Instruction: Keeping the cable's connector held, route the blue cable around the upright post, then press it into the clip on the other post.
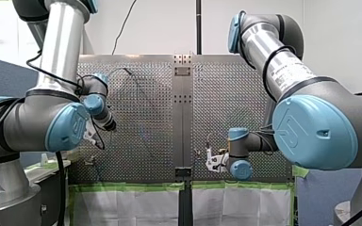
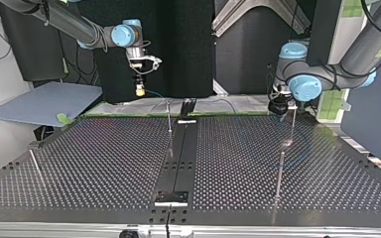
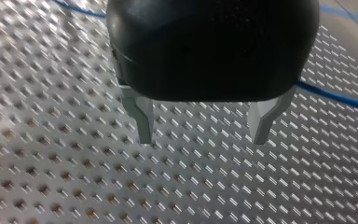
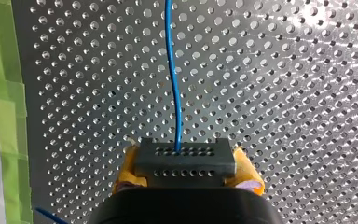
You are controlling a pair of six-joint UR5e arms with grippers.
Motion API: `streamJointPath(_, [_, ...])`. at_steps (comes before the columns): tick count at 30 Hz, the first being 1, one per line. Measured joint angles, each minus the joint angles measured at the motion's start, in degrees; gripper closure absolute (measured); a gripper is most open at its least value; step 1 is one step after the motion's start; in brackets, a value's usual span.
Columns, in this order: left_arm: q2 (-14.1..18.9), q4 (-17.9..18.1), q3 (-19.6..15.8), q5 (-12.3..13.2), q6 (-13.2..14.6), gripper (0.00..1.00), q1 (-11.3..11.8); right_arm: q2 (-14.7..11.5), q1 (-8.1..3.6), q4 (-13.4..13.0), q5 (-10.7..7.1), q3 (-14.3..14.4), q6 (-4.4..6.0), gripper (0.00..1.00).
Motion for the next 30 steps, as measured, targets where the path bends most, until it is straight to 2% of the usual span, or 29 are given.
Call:
streamJointPath(8, [-1.2,-1.4,0.0,-2.7,4.3,0.00,-1.0,0.0,0.00,-0.4,-0.08,0.0,-0.05,1.00])
streamJointPath(15, [-1.2,-4.4,0.0,-5.2,7.9,0.00,-1.1,0.0,0.00,-0.6,-0.17,0.0,0.02,1.00])
streamJointPath(19, [-1.2,-6.1,0.0,-5.1,9.4,0.00,-1.1,0.0,0.00,-0.6,-0.18,0.0,0.03,1.00])
streamJointPath(24, [-1.2,-7.1,0.0,-3.4,8.6,0.00,-1.4,0.0,0.00,-0.5,-0.18,0.0,-0.01,1.00])
streamJointPath(30, [-1.1,-7.6,0.0,-0.2,5.8,0.00,-2.3,0.0,0.00,-0.5,-0.18,0.0,-0.05,1.00])
